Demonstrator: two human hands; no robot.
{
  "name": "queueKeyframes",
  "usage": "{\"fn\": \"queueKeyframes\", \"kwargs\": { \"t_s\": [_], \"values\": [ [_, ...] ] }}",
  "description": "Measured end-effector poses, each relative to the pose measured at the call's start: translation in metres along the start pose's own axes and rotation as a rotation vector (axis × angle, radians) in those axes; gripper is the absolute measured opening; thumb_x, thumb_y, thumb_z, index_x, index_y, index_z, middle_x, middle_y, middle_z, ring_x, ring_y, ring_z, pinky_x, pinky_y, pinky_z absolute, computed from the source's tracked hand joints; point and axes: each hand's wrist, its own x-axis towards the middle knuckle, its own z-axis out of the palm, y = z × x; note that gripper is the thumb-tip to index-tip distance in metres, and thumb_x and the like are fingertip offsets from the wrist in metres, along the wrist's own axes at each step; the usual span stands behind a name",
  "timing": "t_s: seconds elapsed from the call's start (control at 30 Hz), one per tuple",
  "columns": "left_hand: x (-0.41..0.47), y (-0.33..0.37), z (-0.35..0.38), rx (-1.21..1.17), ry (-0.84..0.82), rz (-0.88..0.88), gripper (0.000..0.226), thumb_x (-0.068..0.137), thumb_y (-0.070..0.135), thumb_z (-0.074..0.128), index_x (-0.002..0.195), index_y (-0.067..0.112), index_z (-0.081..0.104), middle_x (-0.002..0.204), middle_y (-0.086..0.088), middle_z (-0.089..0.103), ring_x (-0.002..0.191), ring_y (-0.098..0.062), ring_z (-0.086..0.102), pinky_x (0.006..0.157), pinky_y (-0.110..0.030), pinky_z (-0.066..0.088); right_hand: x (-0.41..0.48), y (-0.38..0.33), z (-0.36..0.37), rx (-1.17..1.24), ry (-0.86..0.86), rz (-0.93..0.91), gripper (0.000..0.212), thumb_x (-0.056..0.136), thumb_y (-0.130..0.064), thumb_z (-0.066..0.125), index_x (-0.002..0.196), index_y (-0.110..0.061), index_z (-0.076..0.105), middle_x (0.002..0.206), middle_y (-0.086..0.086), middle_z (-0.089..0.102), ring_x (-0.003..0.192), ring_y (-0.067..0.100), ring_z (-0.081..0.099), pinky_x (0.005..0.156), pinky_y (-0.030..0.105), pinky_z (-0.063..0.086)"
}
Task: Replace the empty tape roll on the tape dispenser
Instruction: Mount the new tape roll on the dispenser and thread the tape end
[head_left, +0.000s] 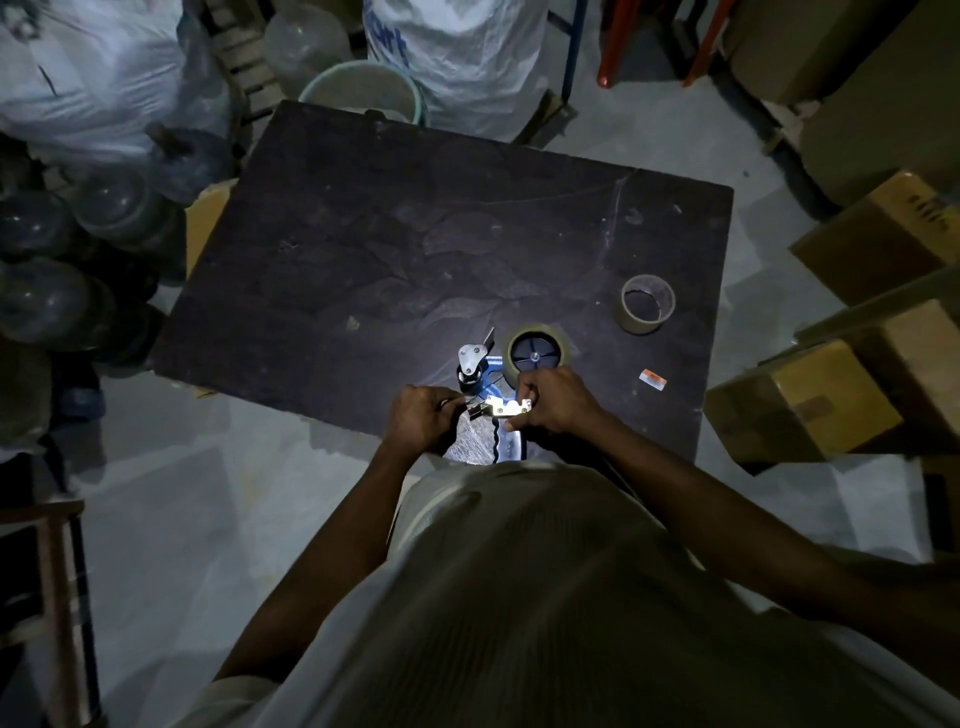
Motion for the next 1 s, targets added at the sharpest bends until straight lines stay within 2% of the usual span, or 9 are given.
{"fn": "queueKeyframes", "kwargs": {
  "t_s": [0.17,0.37,0.47,0.53,0.67,0.77,0.83,0.9,1.0],
  "values": [
    [-0.013,-0.020,-0.009,-0.011,0.003,-0.048,0.017,0.093,0.026,0.071,0.098,0.014,0.083,0.093,-0.003,0.080,0.075,-0.018,0.075,0.071,-0.031,0.059,0.002,0.002,0.001,0.001,0.005,0.003,0.045,0.059,-0.048,0.094,0.082,-0.022,0.065,0.080,-0.006,0.064,0.077,0.016,0.060,0.061,0.027,0.041],
    [-0.022,-0.015,-0.010,-0.021,0.020,-0.051,0.015,0.093,0.021,0.071,0.100,0.014,0.082,0.093,-0.004,0.080,0.066,-0.012,0.068,0.063,-0.015,0.046,0.002,0.003,0.002,0.000,0.026,-0.004,0.046,0.058,-0.049,0.095,0.081,-0.025,0.062,0.079,-0.006,0.062,0.076,0.016,0.059,0.056,0.026,0.035],
    [-0.021,-0.018,-0.010,-0.040,0.018,-0.077,0.017,0.094,0.026,0.069,0.103,0.018,0.082,0.098,-0.001,0.080,0.075,-0.013,0.072,0.069,-0.026,0.056,0.000,-0.002,0.002,-0.111,0.045,-0.030,0.046,0.065,-0.050,0.090,0.089,-0.025,0.060,0.086,-0.005,0.062,0.082,0.019,0.060,0.063,0.029,0.040],
    [-0.019,-0.021,-0.012,-0.046,0.029,-0.114,0.018,0.093,0.030,0.070,0.103,0.020,0.082,0.099,-0.001,0.080,0.080,-0.016,0.074,0.073,-0.032,0.059,-0.001,-0.009,0.003,-0.178,0.116,-0.103,0.049,0.067,-0.047,0.087,0.099,-0.023,0.058,0.097,-0.001,0.064,0.092,0.023,0.062,0.069,0.032,0.046],
    [-0.018,-0.023,-0.014,-0.028,0.008,-0.123,0.024,0.092,0.039,0.068,0.104,0.023,0.081,0.099,0.001,0.080,0.081,-0.016,0.074,0.073,-0.034,0.060,0.009,-0.026,0.008,-0.255,0.222,-0.311,0.089,0.058,-0.056,0.088,0.128,-0.014,0.053,0.130,0.009,0.052,0.121,0.030,0.047,0.094,0.042,0.046],
    [-0.020,-0.025,-0.013,-0.034,0.023,-0.101,0.041,0.089,0.054,0.055,0.101,0.024,0.081,0.095,0.003,0.080,0.079,-0.015,0.074,0.071,-0.035,0.059,0.027,-0.040,0.007,-0.300,0.162,-0.356,0.108,0.056,-0.062,0.085,0.146,-0.022,0.041,0.155,0.008,0.037,0.146,0.032,0.029,0.116,0.054,0.028],
    [-0.022,-0.027,-0.010,-0.026,0.033,-0.111,0.047,0.087,0.059,0.050,0.100,0.026,0.081,0.094,0.004,0.080,0.078,-0.015,0.074,0.070,-0.034,0.059,0.040,-0.043,0.006,-0.350,0.077,-0.363,0.116,0.060,-0.066,0.083,0.155,-0.024,0.032,0.165,0.005,0.024,0.156,0.029,0.012,0.120,0.061,0.014],
    [-0.024,-0.026,-0.008,-0.013,0.049,-0.117,0.041,0.088,0.055,0.053,0.100,0.027,0.081,0.093,0.004,0.080,0.078,-0.016,0.074,0.069,-0.033,0.058,0.049,-0.041,0.006,-0.333,0.030,-0.354,0.119,0.061,-0.066,0.082,0.157,-0.023,0.026,0.167,0.004,0.020,0.157,0.027,0.005,0.121,0.063,0.007],
    [-0.026,-0.023,-0.008,-0.003,0.064,-0.112,0.027,0.091,0.041,0.062,0.100,0.024,0.082,0.093,0.001,0.080,0.078,-0.018,0.074,0.068,-0.032,0.057,0.053,-0.035,0.009,-0.269,0.058,-0.353,0.117,0.060,-0.063,0.082,0.155,-0.020,0.029,0.165,0.002,0.027,0.157,0.023,0.007,0.123,0.059,0.005]
  ]
}}
